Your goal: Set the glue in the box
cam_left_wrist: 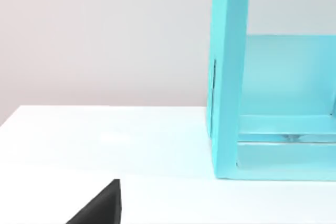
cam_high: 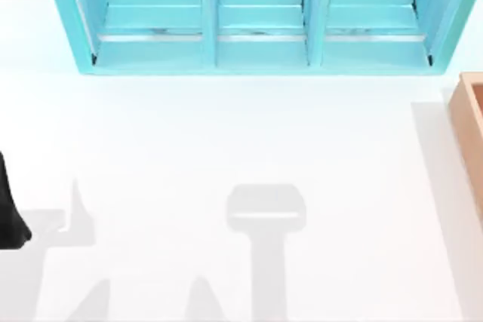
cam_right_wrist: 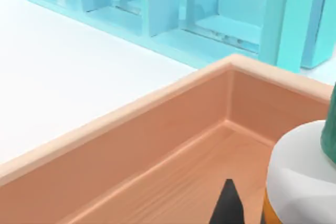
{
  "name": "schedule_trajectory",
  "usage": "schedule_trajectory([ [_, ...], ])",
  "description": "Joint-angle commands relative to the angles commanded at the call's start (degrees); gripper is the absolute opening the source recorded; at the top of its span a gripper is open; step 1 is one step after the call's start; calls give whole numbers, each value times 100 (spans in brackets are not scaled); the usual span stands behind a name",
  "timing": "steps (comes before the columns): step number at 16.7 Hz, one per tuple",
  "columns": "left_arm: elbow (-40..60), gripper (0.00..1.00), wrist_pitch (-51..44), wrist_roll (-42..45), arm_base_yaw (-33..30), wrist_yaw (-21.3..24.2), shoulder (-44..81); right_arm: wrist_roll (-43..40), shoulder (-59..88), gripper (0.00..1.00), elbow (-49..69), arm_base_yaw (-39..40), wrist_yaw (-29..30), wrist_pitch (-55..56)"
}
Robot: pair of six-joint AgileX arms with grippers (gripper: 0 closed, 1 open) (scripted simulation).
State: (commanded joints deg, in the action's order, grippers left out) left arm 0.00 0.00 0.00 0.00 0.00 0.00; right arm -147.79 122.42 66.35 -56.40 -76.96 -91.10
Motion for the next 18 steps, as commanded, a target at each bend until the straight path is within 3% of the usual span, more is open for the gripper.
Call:
schedule_trajectory([
  [4,0,100,0,0,0,0,0,1113,-445,0,-307,39,-25,1066],
  [14,0,100,0,0,0,0,0,5248,-1137,0,-1557,563,-238,5726],
  [18,0,100,0,0,0,0,0,6423,-1180,0,-1857,925,-468,6974],
])
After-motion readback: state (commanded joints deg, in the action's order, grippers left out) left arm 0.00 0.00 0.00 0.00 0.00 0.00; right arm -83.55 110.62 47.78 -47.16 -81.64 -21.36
